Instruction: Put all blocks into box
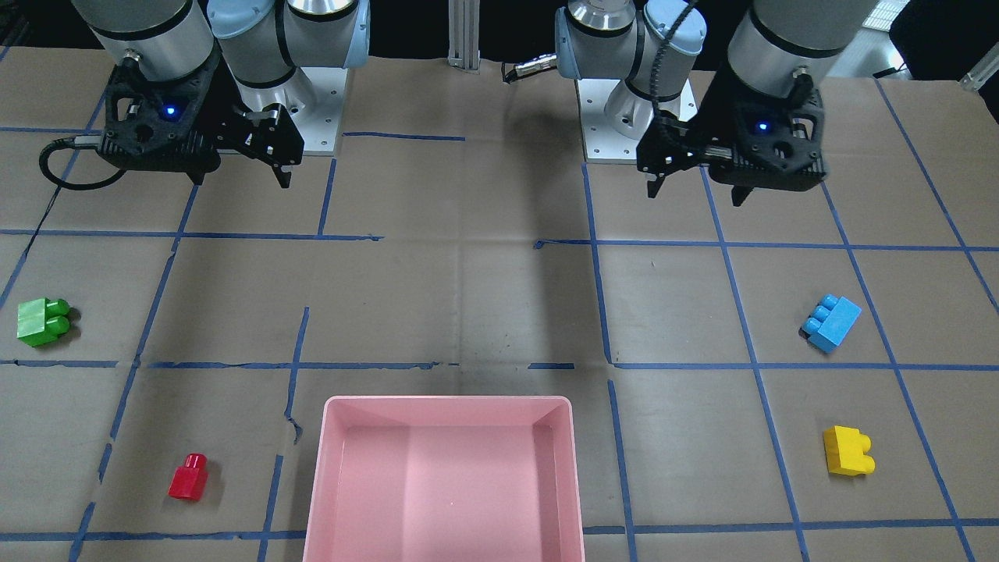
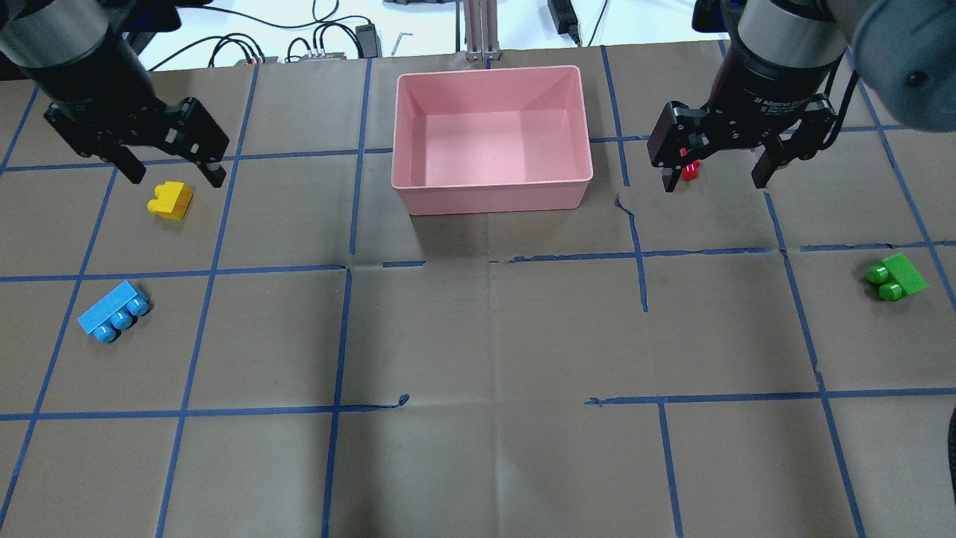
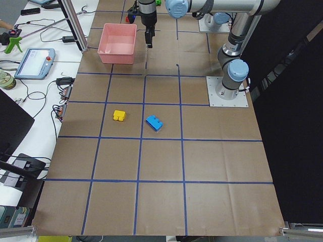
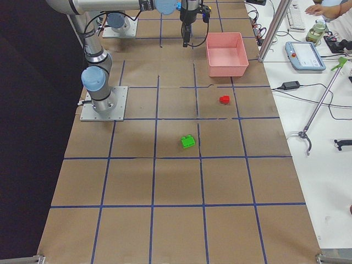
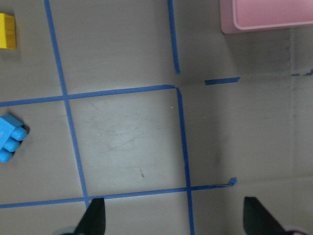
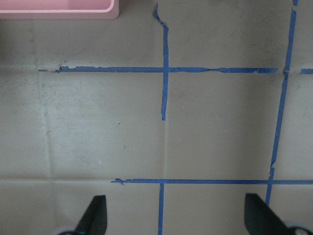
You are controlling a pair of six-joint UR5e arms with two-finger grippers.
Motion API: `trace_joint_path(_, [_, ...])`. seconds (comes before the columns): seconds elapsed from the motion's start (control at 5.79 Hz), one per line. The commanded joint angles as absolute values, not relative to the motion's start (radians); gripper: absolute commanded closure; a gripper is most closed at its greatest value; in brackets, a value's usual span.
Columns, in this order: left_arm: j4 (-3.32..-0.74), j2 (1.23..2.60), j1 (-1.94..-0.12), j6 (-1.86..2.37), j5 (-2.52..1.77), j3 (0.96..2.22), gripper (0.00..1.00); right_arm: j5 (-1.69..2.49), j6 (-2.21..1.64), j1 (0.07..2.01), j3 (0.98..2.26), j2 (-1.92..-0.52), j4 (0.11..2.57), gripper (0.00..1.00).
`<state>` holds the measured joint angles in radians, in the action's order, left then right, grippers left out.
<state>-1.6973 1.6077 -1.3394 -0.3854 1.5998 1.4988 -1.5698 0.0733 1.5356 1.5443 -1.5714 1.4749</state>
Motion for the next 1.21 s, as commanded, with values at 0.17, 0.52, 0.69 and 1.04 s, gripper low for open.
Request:
trace_joint_path(0.17, [-1.441, 1.675, -1.076, -0.919, 1.614, 1.65, 0.02, -1.566, 0.604, 1.172, 1.58, -1.571, 1.477, 0.0])
trace_joint_path(0.52, [-1.167, 1.739, -0.967, -1.235, 1.62, 1.811, 0.02, -1.563, 1.029, 0.908, 1.604, -1.551, 1.564, 0.0])
trace_joint_path(0.69, [-1.043, 1.785, -0.948, -1.343, 1.621, 1.86, 0.02, -1.562, 1.158, 0.832, 1.627, -1.511, 1.647, 0.0])
trace_joint_path(1.04, [-0.985, 1.879, -0.885, -1.465, 1.627, 1.894, 0.02, -1.565, 1.29, 0.822, 1.669, -1.418, 1.767, 0.0])
